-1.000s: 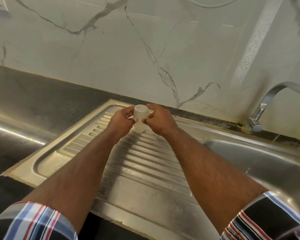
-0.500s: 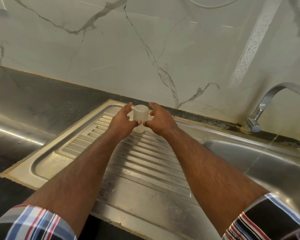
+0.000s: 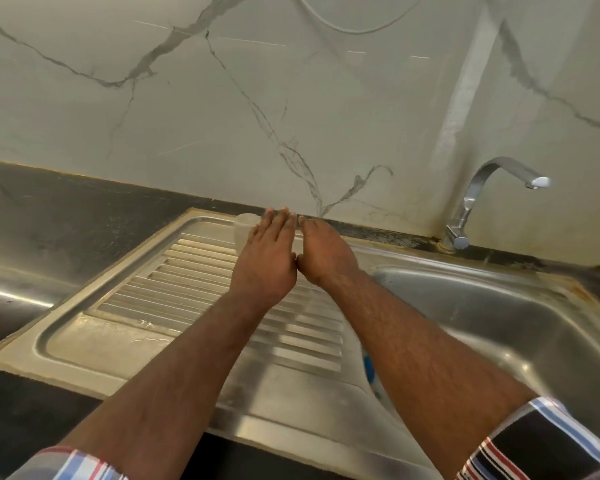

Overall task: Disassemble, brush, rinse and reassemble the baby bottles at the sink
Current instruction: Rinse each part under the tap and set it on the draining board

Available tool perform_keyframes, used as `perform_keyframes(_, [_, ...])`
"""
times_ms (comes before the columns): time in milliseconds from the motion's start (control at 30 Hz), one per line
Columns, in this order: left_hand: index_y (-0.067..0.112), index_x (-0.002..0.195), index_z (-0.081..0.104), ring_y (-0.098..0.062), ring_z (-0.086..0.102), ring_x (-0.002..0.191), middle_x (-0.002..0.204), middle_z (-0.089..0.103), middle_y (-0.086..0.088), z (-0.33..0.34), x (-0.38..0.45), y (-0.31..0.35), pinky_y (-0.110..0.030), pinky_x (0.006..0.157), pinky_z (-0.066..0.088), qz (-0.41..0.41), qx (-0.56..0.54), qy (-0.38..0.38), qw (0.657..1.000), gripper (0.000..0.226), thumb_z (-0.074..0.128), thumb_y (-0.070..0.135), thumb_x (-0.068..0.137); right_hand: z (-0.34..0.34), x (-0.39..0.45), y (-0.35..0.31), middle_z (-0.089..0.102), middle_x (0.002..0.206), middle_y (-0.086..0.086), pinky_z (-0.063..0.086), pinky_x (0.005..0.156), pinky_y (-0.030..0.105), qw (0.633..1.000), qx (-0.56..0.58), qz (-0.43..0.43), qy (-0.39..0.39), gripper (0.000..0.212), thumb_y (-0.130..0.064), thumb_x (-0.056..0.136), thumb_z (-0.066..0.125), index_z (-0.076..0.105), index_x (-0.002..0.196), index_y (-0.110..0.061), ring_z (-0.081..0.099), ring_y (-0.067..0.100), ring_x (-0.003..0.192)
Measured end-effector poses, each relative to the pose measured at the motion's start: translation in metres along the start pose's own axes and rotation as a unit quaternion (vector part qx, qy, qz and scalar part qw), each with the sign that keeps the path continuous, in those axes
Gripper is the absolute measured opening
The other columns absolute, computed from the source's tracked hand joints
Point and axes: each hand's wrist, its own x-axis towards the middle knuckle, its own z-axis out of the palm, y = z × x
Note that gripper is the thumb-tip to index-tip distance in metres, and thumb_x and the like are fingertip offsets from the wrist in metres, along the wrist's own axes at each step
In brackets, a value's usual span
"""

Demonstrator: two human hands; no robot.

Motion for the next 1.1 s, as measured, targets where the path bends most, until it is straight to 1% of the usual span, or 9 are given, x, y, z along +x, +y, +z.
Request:
perform_keyframes(133, [0.011, 0.162, 0.013, -0.025, 0.003, 0.158, 0.171, 0.012, -0.008, 0.032, -0.001, 0.046, -0.043, 0.128, 0.012, 0.019, 0.002, -0.060, 0.998, 0.074, 0.053, 0.015, 0.100, -0.018, -0.030, 0.044, 0.036, 0.157, 0.006, 0.038, 0.113, 0.040, 0.999, 0.006, 0.039, -0.021, 0.082, -0.022, 0.088, 0.071, 0.026, 0.156, -0.015, 0.035, 0.022, 0.143])
perform_keyframes(233, [0.011, 0.161, 0.020, -0.024, 0.013, 0.156, 0.169, 0.019, -0.008, 0.053, 0.001, 0.086, -0.039, 0.127, 0.015, 0.040, -0.016, -0.108, 0.993, 0.066, 0.049, 0.016, 0.102, -0.031, -0.050, 0.089, 0.036, 0.158, 0.010, 0.033, 0.116, 0.037, 0.995, 0.009, 0.092, -0.038, 0.075, -0.017, 0.091, 0.065, 0.027, 0.156, -0.013, 0.036, 0.025, 0.144])
perform_keyframes(333, [0.011, 0.154, 0.038, -0.025, 0.037, 0.146, 0.160, 0.039, -0.010, 0.072, 0.004, 0.123, -0.036, 0.121, 0.028, 0.048, -0.063, -0.157, 0.984, 0.058, 0.055, 0.018, 0.100, -0.035, -0.066, 0.141, 0.046, 0.151, 0.011, 0.037, 0.111, 0.037, 0.986, -0.015, 0.160, -0.045, 0.062, -0.017, 0.092, 0.063, 0.040, 0.149, -0.014, 0.044, 0.027, 0.137])
perform_keyframes(433, [0.014, 0.141, 0.054, -0.025, 0.054, 0.129, 0.143, 0.057, -0.010, 0.096, 0.007, 0.153, -0.036, 0.111, 0.041, 0.040, -0.053, -0.210, 0.975, 0.050, 0.067, 0.016, 0.093, -0.026, -0.081, 0.186, 0.062, 0.131, 0.010, 0.050, 0.095, 0.036, 0.974, -0.031, 0.213, -0.075, 0.044, -0.019, 0.088, 0.067, 0.059, 0.131, -0.016, 0.060, 0.027, 0.117])
perform_keyframes(500, [0.013, 0.136, 0.056, -0.025, 0.056, 0.126, 0.139, 0.059, -0.009, 0.111, 0.008, 0.168, -0.034, 0.107, 0.042, 0.017, -0.030, -0.256, 0.966, 0.045, 0.069, 0.016, 0.094, -0.017, -0.088, 0.208, 0.066, 0.124, 0.010, 0.052, 0.090, 0.035, 0.963, -0.048, 0.233, -0.124, 0.039, -0.022, 0.087, 0.071, 0.063, 0.124, -0.014, 0.063, 0.026, 0.109])
perform_keyframes(600, [0.011, 0.138, 0.055, -0.026, 0.055, 0.129, 0.141, 0.057, -0.011, 0.134, 0.008, 0.177, -0.034, 0.108, 0.041, -0.012, -0.034, -0.281, 0.959, 0.041, 0.062, 0.012, 0.098, -0.003, -0.093, 0.227, 0.065, 0.129, 0.010, 0.051, 0.098, 0.037, 0.949, -0.068, 0.238, -0.195, 0.049, -0.028, 0.087, 0.075, 0.062, 0.131, -0.012, 0.062, 0.027, 0.114])
perform_keyframes(900, [0.014, 0.143, 0.053, -0.025, 0.056, 0.130, 0.142, 0.058, -0.010, 0.175, 0.014, 0.169, -0.036, 0.109, 0.044, -0.097, -0.054, -0.288, 0.951, 0.046, 0.062, 0.011, 0.098, 0.053, -0.080, 0.257, 0.054, 0.144, 0.011, 0.045, 0.108, 0.038, 0.919, -0.062, 0.243, -0.305, 0.055, -0.027, 0.095, 0.066, 0.050, 0.145, -0.012, 0.054, 0.029, 0.128])
perform_keyframes(1000, [0.015, 0.149, 0.048, -0.026, 0.053, 0.134, 0.147, 0.055, -0.009, 0.181, 0.017, 0.168, -0.036, 0.112, 0.042, -0.088, -0.074, -0.286, 0.951, 0.052, 0.060, 0.009, 0.099, 0.065, -0.074, 0.262, 0.063, 0.131, 0.013, 0.051, 0.096, 0.036, 0.920, -0.050, 0.265, -0.284, 0.043, -0.026, 0.090, 0.069, 0.063, 0.129, -0.010, 0.062, 0.029, 0.112])
perform_keyframes(1100, [0.017, 0.152, 0.044, -0.025, 0.050, 0.137, 0.150, 0.052, -0.009, 0.182, 0.018, 0.165, -0.035, 0.114, 0.038, -0.091, -0.096, -0.282, 0.950, 0.054, 0.058, 0.014, 0.101, 0.061, -0.075, 0.270, 0.069, 0.117, 0.015, 0.054, 0.086, 0.035, 0.918, 0.041, 0.330, -0.216, 0.030, -0.023, 0.090, 0.066, 0.069, 0.113, -0.005, 0.067, 0.031, 0.103])
